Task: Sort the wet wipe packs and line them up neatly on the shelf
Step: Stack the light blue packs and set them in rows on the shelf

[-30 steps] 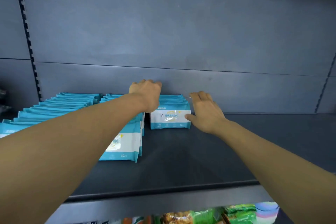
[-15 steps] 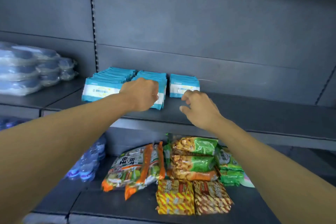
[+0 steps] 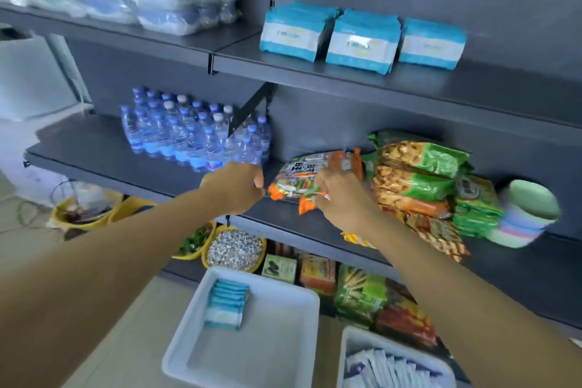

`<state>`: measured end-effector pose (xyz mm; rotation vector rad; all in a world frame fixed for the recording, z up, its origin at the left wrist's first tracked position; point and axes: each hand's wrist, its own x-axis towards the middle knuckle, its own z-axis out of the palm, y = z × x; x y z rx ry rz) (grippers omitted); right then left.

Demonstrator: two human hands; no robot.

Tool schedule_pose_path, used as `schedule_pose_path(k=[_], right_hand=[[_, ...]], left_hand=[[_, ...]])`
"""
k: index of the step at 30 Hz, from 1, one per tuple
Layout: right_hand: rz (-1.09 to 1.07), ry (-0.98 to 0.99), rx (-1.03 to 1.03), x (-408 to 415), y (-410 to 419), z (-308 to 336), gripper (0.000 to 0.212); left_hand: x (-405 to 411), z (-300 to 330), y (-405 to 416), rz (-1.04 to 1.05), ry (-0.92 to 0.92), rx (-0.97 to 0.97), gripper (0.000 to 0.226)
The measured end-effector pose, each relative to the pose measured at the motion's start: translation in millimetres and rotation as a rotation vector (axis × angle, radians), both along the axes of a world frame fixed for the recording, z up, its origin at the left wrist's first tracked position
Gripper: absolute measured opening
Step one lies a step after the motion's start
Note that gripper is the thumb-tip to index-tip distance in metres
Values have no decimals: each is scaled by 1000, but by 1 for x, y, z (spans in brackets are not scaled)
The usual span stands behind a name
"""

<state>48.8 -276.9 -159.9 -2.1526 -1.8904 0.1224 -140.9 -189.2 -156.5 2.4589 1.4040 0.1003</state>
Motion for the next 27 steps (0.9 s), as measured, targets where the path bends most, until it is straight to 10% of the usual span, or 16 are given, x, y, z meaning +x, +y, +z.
schedule_pose_path(k=[27], right_hand=[[-151,225,-626,-160,75,-453,38]], left_hand=[[-156,-433,78,47,200,-409,28]])
